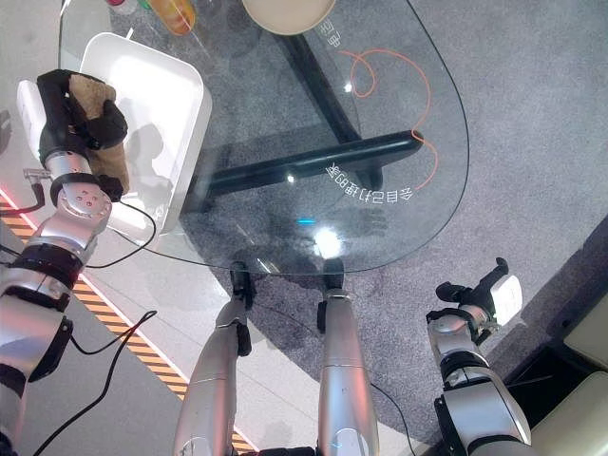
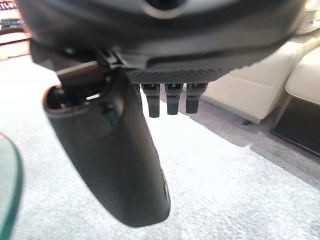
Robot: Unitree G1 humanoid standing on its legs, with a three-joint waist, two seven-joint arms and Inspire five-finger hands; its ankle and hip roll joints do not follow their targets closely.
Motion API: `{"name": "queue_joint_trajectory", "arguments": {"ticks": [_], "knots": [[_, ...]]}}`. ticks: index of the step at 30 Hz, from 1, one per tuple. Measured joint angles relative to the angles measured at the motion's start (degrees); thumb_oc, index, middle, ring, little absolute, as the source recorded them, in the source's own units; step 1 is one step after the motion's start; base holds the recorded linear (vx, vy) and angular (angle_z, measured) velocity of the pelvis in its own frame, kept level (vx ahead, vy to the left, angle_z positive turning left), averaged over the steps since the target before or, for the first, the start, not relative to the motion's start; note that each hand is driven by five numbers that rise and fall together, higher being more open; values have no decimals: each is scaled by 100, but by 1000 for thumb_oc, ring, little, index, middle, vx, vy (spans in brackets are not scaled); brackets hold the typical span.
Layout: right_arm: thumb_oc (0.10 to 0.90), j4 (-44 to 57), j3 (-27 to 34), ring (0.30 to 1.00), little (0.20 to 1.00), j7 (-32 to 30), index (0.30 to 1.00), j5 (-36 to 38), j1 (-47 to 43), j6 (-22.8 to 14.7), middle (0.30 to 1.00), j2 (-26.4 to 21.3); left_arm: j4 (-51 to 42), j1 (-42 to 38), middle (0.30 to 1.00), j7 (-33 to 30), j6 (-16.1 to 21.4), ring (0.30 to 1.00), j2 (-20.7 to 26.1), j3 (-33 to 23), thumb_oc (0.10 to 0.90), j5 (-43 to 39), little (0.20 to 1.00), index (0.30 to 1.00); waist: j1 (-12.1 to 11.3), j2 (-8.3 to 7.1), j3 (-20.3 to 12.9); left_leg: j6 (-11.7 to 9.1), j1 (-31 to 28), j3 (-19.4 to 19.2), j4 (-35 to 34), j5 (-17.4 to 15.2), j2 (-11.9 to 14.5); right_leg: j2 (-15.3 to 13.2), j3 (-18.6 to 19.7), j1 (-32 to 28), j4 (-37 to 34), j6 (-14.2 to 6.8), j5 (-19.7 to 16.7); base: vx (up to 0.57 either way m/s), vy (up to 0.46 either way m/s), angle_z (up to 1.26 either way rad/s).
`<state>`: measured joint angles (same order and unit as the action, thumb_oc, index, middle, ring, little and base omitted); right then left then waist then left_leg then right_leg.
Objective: Wipe the table with a cloth and put it in the basket.
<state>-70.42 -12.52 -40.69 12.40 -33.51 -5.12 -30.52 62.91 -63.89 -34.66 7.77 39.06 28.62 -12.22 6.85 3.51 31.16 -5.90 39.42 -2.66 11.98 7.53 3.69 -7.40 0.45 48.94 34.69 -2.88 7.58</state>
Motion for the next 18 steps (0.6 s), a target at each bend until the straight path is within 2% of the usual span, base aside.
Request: {"name": "queue_joint_trajectory", "arguments": {"ticks": [6, 18], "knots": [[800, 65, -40, 900, 900, 6, 900, -19, 3, 23, 900, 18, 172, -1, 300, 357, -150, 300, 9, 2, 100, 1, 200, 300, 150, 0, 0, -1, 67, -1, 1, 0, 7, 8, -3, 49, 12, -4, 3, 14, 29, 0], [800, 263, -68, 900, 900, 5, 900, -112, -15, 104, 900, 43, 130, -166, 300, 928, -242, 300, 11, 277, 100, 82, 200, 300, 153, 0, 0, -10, 263, 12, 30, 10, 26, 29, -12, 238, 43, 4, -3, 0, 0, 0]]}}
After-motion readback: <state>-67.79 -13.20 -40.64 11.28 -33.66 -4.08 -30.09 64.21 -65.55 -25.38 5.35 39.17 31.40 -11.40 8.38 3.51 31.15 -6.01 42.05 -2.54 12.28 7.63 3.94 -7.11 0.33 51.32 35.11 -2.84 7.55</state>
